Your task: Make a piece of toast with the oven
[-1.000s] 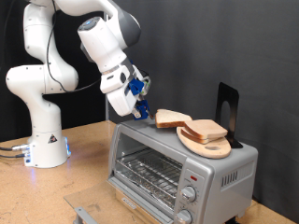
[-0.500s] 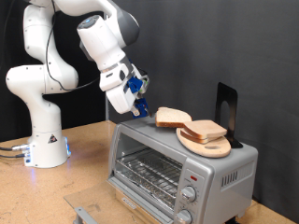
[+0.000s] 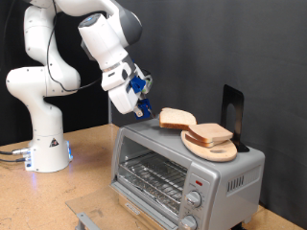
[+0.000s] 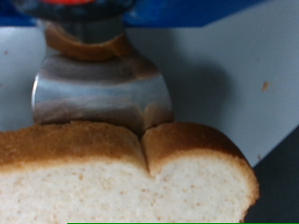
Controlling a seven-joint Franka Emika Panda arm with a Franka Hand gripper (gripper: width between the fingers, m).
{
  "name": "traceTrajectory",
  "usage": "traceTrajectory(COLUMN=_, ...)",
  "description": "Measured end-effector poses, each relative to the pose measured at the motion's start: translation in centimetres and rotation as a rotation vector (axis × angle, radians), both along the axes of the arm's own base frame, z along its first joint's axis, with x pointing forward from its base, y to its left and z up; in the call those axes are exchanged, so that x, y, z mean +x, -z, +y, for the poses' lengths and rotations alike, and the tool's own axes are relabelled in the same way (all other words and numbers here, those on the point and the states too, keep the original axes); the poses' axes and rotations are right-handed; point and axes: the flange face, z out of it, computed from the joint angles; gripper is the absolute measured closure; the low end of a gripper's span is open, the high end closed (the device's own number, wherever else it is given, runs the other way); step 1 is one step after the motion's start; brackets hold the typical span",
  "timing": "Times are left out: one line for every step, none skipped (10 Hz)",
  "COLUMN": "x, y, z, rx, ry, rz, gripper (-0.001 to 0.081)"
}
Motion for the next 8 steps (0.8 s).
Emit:
traceTrajectory(x=0.1, y=-0.4, z=-0.1, rx=0.016, ry=0.017, rz=-0.018, gripper=0.0313)
traceTrajectory(x=0.1, y=-0.8, z=-0.2, rx=0.028, ry=0.022, rz=-0.037, gripper=0.0313)
traceTrajectory(x=0.1, y=-1.3, z=-0.4, rx=0.035, ry=0.022, rz=-0.052, gripper=0.0313)
traceTrajectory(x=0.0, y=-1.7, z=-0.6, rx=0.040, ry=0.023, rz=-0.059, gripper=0.0313)
traceTrajectory(x=-0.1, y=-2.0, z=-0.9, rx=0.049, ry=0.022, rz=-0.060, gripper=0.0313)
traceTrajectory(x=-0.2, y=-2.4, z=-1.2, rx=0.054, ry=0.021, rz=-0.062, gripper=0.0313)
traceTrajectory(x=-0.4, y=-2.6, z=-1.4, rx=0.050, ry=0.005, rz=-0.051, gripper=0.0313)
traceTrajectory(x=-0.4, y=-2.8, z=-1.7, rx=0.044, ry=-0.013, rz=-0.035, gripper=0.0313)
